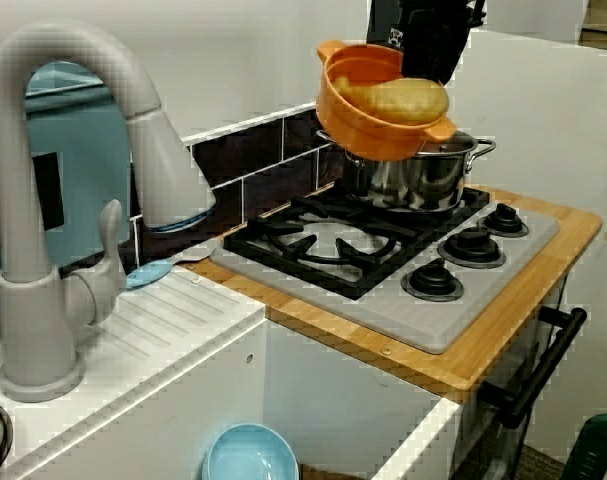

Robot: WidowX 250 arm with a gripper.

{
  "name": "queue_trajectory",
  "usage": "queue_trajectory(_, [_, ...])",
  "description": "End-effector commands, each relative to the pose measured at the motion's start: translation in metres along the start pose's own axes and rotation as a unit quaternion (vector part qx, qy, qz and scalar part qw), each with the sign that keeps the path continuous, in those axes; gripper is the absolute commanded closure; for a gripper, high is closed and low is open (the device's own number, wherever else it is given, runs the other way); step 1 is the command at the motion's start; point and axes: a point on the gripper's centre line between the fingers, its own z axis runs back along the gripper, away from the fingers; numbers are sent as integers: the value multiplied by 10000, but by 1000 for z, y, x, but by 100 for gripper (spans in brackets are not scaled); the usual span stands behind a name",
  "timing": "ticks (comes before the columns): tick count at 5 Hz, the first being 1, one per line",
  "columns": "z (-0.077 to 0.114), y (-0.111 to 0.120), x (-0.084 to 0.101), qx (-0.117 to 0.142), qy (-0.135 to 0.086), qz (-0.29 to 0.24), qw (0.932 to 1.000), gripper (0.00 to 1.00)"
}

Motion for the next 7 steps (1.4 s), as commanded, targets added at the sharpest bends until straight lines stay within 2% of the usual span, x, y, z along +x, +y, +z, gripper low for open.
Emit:
queue_trajectory(1, [17,4,19,220,-127,-55,9997,100])
queue_trajectory(4, [14,66,44,761,-53,-276,9967,100])
queue_trajectory(6, [10,109,50,1009,159,-239,9945,100])
queue_trajectory(7, [6,119,48,1077,242,-218,9936,100])
